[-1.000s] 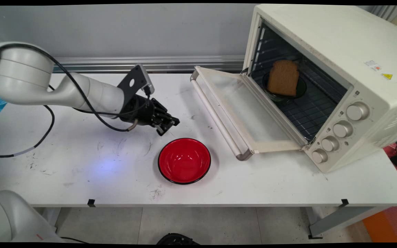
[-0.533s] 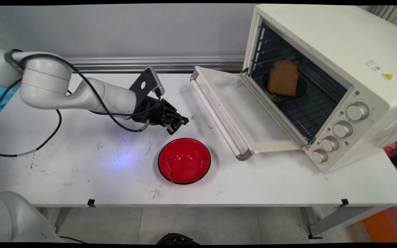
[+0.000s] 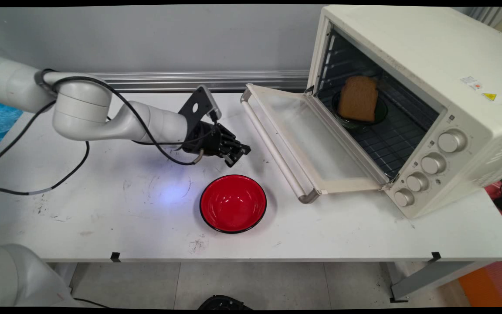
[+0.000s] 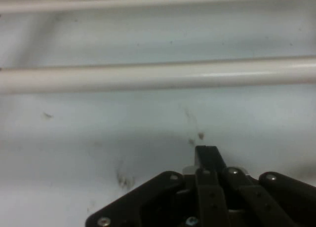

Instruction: Close the oven

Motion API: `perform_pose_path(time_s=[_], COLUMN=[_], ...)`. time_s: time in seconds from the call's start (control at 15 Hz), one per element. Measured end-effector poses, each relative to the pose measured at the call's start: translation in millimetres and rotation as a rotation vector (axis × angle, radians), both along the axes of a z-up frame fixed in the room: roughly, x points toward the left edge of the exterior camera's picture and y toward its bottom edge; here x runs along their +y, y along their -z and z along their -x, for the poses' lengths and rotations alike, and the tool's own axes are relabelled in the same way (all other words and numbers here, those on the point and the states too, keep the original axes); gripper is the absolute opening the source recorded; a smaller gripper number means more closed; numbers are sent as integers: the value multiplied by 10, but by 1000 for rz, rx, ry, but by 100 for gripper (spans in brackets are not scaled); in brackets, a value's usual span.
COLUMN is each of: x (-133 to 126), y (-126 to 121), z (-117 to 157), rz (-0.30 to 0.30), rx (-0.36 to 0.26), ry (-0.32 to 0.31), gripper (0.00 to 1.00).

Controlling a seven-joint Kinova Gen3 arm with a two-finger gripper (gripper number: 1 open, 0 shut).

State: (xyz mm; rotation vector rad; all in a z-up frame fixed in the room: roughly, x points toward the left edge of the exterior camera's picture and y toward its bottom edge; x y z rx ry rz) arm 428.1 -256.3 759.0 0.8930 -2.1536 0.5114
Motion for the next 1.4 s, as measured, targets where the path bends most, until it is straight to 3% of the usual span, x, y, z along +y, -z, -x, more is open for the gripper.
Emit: perform_pose_path(time_s=[0.47, 1.4], x=[-193, -348], y=[50, -91], z=[111, 277], rz=[29, 78], rx=[33, 84], ry=[2, 25], gripper=[0, 0])
